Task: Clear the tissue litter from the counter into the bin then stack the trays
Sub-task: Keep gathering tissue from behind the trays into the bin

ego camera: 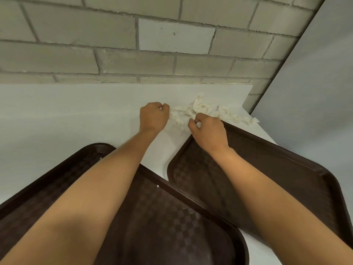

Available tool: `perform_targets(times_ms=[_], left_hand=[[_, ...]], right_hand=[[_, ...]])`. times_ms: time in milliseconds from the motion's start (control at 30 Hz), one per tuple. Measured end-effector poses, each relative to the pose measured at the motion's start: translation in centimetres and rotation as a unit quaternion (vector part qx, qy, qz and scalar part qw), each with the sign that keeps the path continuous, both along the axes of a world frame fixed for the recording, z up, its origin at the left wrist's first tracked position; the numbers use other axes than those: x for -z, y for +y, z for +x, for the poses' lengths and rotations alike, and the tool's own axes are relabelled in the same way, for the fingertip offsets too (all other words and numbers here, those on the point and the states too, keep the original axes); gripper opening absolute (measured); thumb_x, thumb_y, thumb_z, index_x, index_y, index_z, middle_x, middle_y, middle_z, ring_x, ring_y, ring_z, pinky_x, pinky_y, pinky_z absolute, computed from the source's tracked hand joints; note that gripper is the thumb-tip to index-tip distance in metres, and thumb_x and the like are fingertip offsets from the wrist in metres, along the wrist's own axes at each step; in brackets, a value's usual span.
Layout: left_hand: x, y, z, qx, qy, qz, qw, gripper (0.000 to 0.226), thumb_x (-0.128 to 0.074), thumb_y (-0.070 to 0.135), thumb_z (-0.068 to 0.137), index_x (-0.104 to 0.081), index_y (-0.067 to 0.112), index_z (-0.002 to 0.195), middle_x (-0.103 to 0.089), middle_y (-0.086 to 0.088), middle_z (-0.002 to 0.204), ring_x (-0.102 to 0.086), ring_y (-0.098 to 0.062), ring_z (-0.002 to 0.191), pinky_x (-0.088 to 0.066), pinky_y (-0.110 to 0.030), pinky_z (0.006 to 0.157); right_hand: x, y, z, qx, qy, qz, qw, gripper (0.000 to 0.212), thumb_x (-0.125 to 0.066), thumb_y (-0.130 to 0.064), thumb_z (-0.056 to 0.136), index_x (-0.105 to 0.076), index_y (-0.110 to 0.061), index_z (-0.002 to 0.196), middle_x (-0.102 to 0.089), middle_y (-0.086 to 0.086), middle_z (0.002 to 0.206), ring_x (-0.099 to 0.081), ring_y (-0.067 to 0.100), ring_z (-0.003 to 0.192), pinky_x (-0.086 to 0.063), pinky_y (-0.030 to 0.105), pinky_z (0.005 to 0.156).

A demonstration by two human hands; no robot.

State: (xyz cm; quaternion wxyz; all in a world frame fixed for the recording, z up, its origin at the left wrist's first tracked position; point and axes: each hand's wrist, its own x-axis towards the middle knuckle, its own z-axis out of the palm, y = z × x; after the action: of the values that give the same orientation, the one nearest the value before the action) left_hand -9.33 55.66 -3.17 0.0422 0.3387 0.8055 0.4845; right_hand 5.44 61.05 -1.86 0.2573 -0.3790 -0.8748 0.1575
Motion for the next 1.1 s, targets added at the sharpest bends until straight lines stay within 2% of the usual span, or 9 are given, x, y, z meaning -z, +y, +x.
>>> perform_targets(times_ms=[167,333,433,533,733,933,1100], left_hand=[[-1.5,-3.6,1.9,0.006,-0.032,-0.005,0.999,0.044,-0.048,0.015,0.085,-0.024,0.012,0.048,-0.025,-0.004,0.048,-0.023,-0.016,0.049,-0.026,-0.020,0.043],[-2.8,-7.8,5.0,0.007,-0.035,-0.013,0.999,0.045,-0.049,0.016,0.085,-0.023,0.012,0.048,-0.024,-0.002,0.048,-0.022,-0.016,0.047,-0.028,-0.018,0.045],[-3.8,-10.4,6.9,0.001,-0.034,-0.014,0.999,0.045,-0.048,0.015,0.085,-0.022,0.012,0.049,-0.022,-0.002,0.048,-0.020,-0.016,0.048,-0.026,-0.019,0.044],[-4.4,-13.1,8.6,-0.011,-0.034,-0.007,0.999,0.045,-0.049,0.013,0.084,-0.021,0.013,0.048,-0.021,-0.002,0.049,-0.019,-0.015,0.049,-0.021,-0.022,0.044],[-5.2,-17.9,11.8,-0.033,-0.027,0.019,0.999,0.046,-0.050,0.014,0.084,-0.024,0.012,0.047,-0.025,0.000,0.047,-0.022,-0.014,0.047,-0.029,-0.016,0.044],[-6.7,-21.9,15.0,-0.039,-0.022,0.039,0.998,0.048,-0.051,0.014,0.085,-0.023,0.013,0.045,-0.024,0.007,0.040,-0.024,-0.011,0.042,-0.024,-0.017,0.040],[-7.7,-26.0,19.1,-0.029,-0.008,0.050,0.998,0.047,-0.051,0.015,0.085,-0.025,0.012,0.046,-0.024,0.002,0.046,-0.028,-0.010,0.038,-0.027,-0.016,0.040]], right_hand=[[-1.2,-2.5,1.3,-0.015,0.008,0.006,1.000,0.026,-0.047,-0.028,0.093,-0.059,-0.008,0.082,-0.050,0.004,0.066,-0.048,0.024,0.068,-0.039,0.029,0.061],[-1.9,-5.1,3.4,-0.019,0.010,-0.004,1.000,0.030,-0.047,-0.028,0.092,-0.044,-0.015,0.065,-0.042,-0.002,0.057,-0.047,0.024,0.066,-0.034,0.028,0.058],[-2.1,-7.0,4.6,-0.028,0.023,-0.007,0.999,0.030,-0.048,-0.026,0.090,-0.046,-0.013,0.063,-0.044,0.000,0.056,-0.047,0.026,0.065,-0.033,0.028,0.057],[-2.5,-8.9,6.0,-0.044,0.022,-0.001,0.999,0.027,-0.047,-0.026,0.091,-0.055,-0.009,0.073,-0.052,0.005,0.065,-0.048,0.025,0.065,-0.032,0.027,0.058],[-3.5,-12.6,8.7,-0.058,0.032,0.000,0.998,0.028,-0.047,-0.029,0.092,-0.052,-0.012,0.070,-0.054,0.004,0.067,-0.049,0.024,0.065,-0.036,0.029,0.059],[-4.4,-16.0,12.2,-0.062,0.046,0.028,0.997,0.030,-0.049,-0.028,0.091,-0.048,-0.012,0.066,-0.053,0.005,0.063,-0.051,0.025,0.063,-0.035,0.029,0.057],[-5.3,-19.7,16.6,-0.058,0.062,0.028,0.996,0.031,-0.049,-0.032,0.091,-0.052,-0.012,0.068,-0.060,0.006,0.067,-0.057,0.024,0.065,-0.045,0.033,0.061]])
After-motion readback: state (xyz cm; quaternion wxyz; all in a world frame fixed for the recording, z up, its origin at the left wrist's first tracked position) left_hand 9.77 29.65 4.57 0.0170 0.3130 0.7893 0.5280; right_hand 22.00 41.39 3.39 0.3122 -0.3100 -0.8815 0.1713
